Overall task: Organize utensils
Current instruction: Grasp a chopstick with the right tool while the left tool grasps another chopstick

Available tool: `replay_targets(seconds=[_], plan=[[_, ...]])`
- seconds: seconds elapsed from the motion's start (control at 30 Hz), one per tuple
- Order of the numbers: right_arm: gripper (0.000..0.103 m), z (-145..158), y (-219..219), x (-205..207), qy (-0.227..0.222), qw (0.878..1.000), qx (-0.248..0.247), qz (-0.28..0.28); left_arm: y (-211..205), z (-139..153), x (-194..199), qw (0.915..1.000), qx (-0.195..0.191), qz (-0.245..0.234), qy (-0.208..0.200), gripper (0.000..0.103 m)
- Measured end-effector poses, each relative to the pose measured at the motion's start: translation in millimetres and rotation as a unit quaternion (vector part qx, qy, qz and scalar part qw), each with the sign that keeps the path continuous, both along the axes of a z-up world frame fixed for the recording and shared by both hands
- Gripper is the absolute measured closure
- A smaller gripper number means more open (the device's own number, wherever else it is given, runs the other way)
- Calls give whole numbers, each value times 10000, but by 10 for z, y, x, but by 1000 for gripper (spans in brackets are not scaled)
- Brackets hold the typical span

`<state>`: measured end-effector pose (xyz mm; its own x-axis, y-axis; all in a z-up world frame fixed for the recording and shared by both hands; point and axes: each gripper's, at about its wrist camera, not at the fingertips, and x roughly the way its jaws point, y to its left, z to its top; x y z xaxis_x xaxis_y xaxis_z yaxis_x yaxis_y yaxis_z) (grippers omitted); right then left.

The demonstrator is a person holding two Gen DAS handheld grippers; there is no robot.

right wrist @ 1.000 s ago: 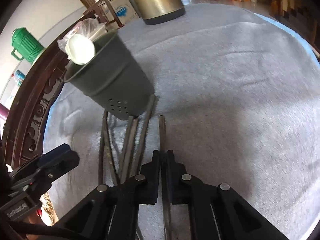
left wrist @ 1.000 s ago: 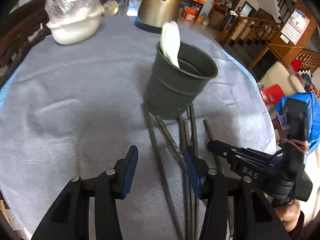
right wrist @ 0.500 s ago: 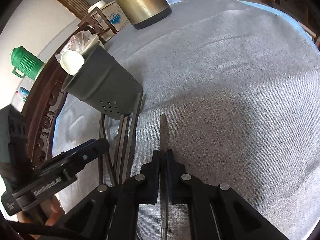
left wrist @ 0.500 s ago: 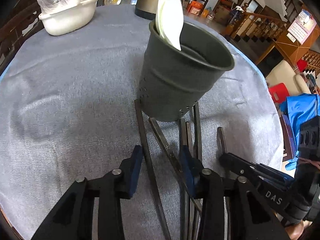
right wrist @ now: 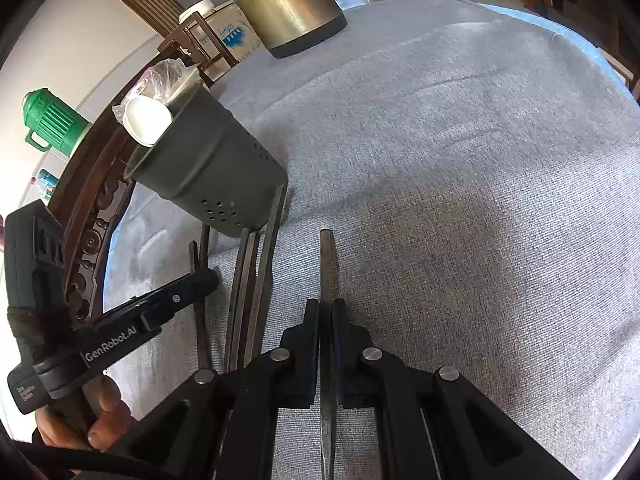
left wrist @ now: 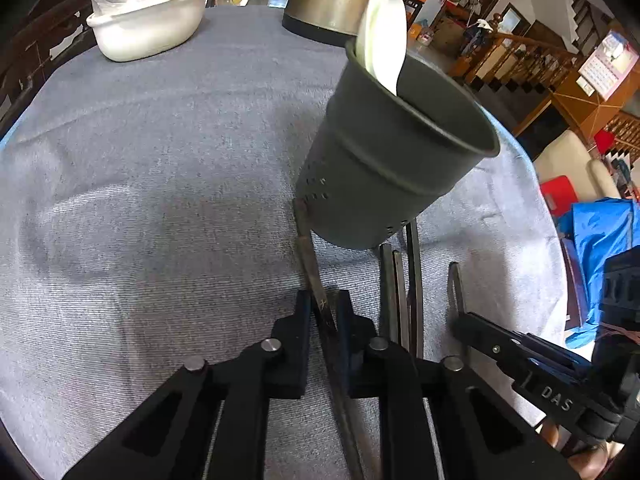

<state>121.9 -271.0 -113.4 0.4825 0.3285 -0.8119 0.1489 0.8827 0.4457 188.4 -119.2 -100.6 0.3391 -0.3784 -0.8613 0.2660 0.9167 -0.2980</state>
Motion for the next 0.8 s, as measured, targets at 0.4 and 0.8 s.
replay_targets(seconds=[0.4,0.8], plan=[[96,-1,39,43,22,10000,-88,-8,558,117,-122,9996,-78,-258,-99,96],[94,62,143,217,375,9989,-231,125,704,205,-95,9988,314,-247,-275,95]])
